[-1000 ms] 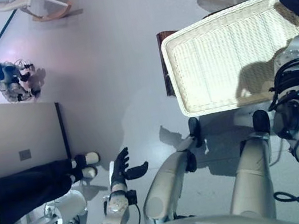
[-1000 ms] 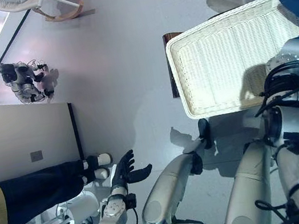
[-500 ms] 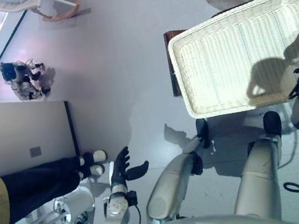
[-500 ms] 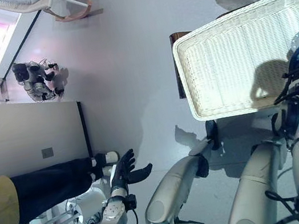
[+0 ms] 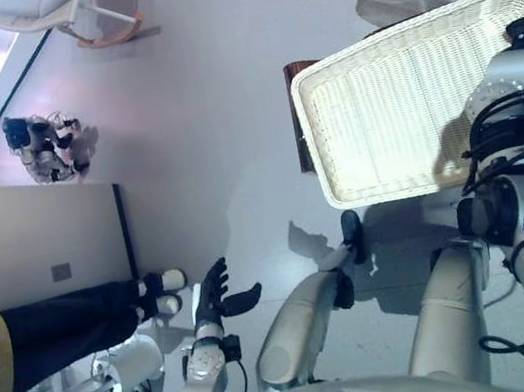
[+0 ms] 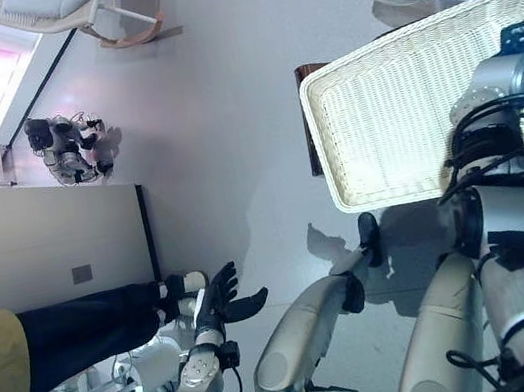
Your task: Pick up the clothes and place them into the washing machine
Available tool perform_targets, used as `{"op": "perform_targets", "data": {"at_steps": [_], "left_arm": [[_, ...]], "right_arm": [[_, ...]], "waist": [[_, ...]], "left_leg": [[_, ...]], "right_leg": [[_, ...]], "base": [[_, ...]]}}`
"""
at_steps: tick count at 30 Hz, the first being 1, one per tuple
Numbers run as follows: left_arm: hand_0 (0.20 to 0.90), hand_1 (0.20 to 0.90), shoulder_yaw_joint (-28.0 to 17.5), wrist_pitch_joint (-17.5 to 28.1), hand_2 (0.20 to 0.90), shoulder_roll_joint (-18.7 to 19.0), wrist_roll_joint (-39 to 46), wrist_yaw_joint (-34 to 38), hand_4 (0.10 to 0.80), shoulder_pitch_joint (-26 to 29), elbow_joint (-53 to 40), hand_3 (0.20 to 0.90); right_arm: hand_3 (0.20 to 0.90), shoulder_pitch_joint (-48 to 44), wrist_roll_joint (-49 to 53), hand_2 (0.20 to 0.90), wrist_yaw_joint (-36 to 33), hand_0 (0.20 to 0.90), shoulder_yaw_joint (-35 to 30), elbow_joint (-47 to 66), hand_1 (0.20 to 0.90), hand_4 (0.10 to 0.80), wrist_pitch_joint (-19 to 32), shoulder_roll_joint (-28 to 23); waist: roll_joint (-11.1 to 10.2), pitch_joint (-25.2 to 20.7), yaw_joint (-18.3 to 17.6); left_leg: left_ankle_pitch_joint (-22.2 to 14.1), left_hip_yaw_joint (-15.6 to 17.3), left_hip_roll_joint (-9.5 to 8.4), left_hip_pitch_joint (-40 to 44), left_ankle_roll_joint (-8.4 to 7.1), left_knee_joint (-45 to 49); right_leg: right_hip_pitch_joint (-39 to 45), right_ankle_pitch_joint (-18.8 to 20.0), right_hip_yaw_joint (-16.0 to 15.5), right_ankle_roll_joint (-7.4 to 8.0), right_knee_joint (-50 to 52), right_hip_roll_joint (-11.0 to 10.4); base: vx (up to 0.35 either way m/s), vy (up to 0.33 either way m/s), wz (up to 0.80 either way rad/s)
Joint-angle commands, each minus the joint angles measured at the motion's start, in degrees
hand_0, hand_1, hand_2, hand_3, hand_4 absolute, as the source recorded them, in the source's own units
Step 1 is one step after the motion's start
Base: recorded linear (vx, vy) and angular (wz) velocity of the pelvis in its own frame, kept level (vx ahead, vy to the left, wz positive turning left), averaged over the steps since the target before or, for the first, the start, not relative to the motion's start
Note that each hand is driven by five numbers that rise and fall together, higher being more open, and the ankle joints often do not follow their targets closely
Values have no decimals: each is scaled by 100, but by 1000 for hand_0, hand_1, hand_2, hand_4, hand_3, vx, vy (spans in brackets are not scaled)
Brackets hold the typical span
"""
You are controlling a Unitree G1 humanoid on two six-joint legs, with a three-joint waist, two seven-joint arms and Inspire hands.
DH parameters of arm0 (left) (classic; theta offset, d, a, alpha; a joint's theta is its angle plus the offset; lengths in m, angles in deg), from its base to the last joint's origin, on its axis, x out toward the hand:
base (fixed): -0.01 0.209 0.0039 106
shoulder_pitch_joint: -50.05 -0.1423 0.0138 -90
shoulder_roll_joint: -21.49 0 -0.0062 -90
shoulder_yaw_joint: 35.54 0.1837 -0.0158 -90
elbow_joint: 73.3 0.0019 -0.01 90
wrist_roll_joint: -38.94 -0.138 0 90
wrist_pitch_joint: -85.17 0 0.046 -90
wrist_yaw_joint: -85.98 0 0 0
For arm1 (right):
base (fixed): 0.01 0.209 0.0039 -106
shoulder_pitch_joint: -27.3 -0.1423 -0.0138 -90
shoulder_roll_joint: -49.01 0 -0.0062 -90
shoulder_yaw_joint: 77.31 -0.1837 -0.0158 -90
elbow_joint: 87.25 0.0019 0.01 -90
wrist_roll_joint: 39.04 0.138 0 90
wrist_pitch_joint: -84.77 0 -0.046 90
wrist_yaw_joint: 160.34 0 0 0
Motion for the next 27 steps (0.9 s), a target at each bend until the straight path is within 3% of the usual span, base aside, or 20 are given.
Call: {"op": "perform_targets", "data": {"at_steps": [1, 10, 15, 17, 18, 19, 20, 22, 24, 27], "left_arm": [[900, 900, -380, 82, 900, 422, 0, 210, 800, 8, 315, 900], [900, 900, -416, 38, 900, 352, -33, 202, 800, 74, 402, 900], [900, 900, -529, -38, 900, 268, -37, 91, 800, 15, 562, 900], [900, 900, -549, -76, 900, 261, -24, -1, 800, -101, 627, 900], [900, 900, -523, -12, 900, 300, 124, -21, 800, -134, 654, 900], [900, 900, -545, -20, 900, 321, 178, -34, 800, -100, 704, 900], [900, 900, -578, -5, 900, 317, 259, -40, 800, -129, 731, 900], [900, 900, -682, 19, 900, 331, 356, -5, 800, -118, 845, 900], [900, 900, -747, 57, 900, 376, 437, -45, 800, -108, 944, 900], [900, 900, -848, 49, 900, 338, 456, -37, 800, -146, 1001, 900]], "right_arm": [[900, 56, -66, 900, 381, 900, 460, 94, 900, 800, 217, -253], [900, 595, 315, 900, 594, 900, 174, -5, 900, 800, 335, 410], [900, 1543, 153, 900, 865, 900, 252, 380, 900, 800, 213, 1006], [900, 2041, 42, 900, 868, 900, 181, 600, 900, 800, 250, 1263], [900, 2109, -90, 900, 783, 900, 262, 719, 900, 800, 251, 1388], [900, 2262, -162, 900, 760, 900, 264, 816, 900, 800, 246, 1445], [900, 2322, -210, 900, 704, 900, 225, 751, 900, 800, 216, 1483], [900, 2360, -243, 900, 743, 900, 225, 606, 900, 800, 91, 1503], [900, 2685, -298, 900, 803, 900, 248, 663, 900, 800, 38, 1601], [900, 2818, -208, 900, 833, 900, 254, 572, 900, 800, 9, 1707]], "waist": [[-101, -306, 164], [-326, -307, 138], [-613, -464, 35], [-696, -511, -84], [-719, -419, -187], [-704, -368, -277], [-716, -360, -332], [-812, -444, -296], [-982, -550, -427], [-1028, -702, -399]], "left_leg": [[-329, 73, -321, -426, 16, 205], [-435, 81, -297, -361, 70, 303], [-670, 28, -270, 101, 129, 412], [-833, -66, -283, 556, 188, 408], [-932, 20, -272, 745, 229, 409], [-843, 22, -199, 809, 213, 421], [-864, 8, -177, 933, 175, 407], [-1001, 152, -86, 1124, 76, 342], [-1117, 71, 53, 1257, -67, 441], [-1129, -8, 153, 1473, -132, 427]], "right_leg": [[465, -194, -79, -611, -286, 374], [643, -168, -41, -606, -388, 425], [1191, -216, -111, -569, -443, 412], [1227, 55, -183, -476, -40, 368], [1214, 447, -177, -385, 62, 255], [1203, 415, -76, -389, 110, 449], [1234, 324, -44, -391, 45, 475], [1289, 447, -411, -372, -876, -28], [1715, 563, -523, -284, -1732, -78], [1756, 455, -443, -321, -1351, -114]], "base": [[51, 4, 2], [31, 15, -1], [144, 5, -5], [196, 13, -10], [65, 4, -10], [17, -28, -20], [60, -66, -25], [158, -164, -13], [205, -319, -18], [209, -205, 9]]}}
